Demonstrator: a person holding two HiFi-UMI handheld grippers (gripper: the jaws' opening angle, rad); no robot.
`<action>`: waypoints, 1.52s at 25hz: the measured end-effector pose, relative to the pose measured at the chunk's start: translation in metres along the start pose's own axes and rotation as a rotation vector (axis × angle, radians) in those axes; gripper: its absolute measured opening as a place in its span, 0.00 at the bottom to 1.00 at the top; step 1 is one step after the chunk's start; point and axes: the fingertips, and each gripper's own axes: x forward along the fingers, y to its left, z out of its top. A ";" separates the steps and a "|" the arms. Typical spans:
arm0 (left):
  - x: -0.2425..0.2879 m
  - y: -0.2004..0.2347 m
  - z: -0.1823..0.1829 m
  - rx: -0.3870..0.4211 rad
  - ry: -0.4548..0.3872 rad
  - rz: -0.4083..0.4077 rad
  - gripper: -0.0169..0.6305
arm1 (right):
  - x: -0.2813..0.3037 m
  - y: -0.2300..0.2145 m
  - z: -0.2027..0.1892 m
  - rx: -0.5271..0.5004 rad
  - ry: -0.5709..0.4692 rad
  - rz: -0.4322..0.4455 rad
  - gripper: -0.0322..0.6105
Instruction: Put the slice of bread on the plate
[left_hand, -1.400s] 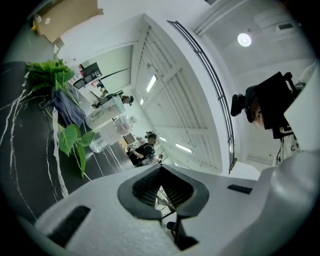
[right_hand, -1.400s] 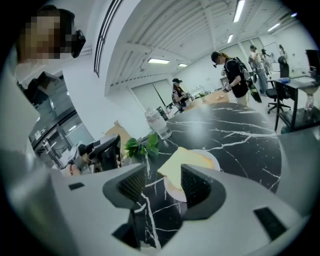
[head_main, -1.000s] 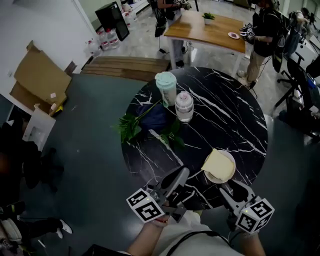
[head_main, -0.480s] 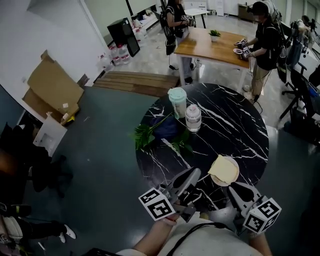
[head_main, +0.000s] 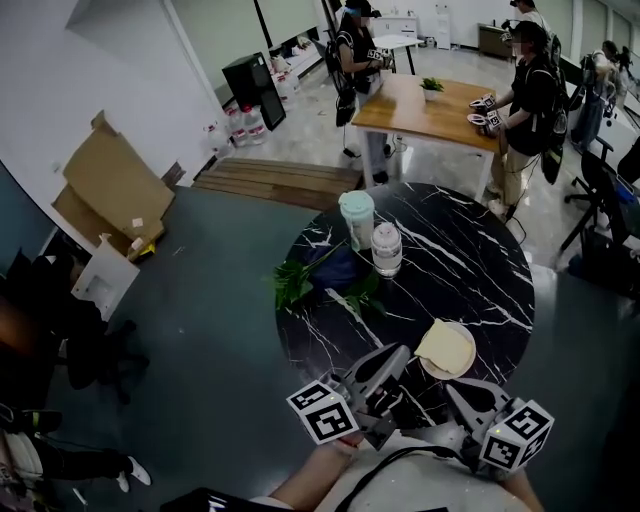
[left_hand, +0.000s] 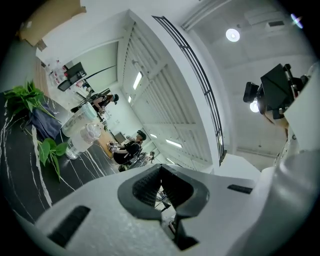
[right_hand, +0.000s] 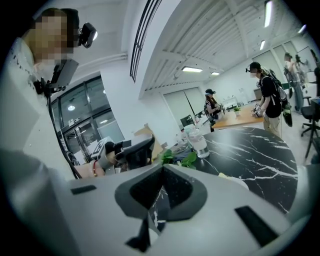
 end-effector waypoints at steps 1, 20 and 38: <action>0.001 -0.001 -0.002 0.000 0.003 -0.001 0.04 | -0.001 0.001 -0.002 0.000 0.004 0.006 0.07; 0.002 -0.010 -0.017 -0.004 0.000 0.026 0.04 | -0.021 -0.003 -0.015 -0.008 0.038 0.039 0.07; 0.001 -0.004 -0.019 -0.001 0.007 0.033 0.04 | -0.021 -0.001 -0.023 0.003 0.045 0.044 0.07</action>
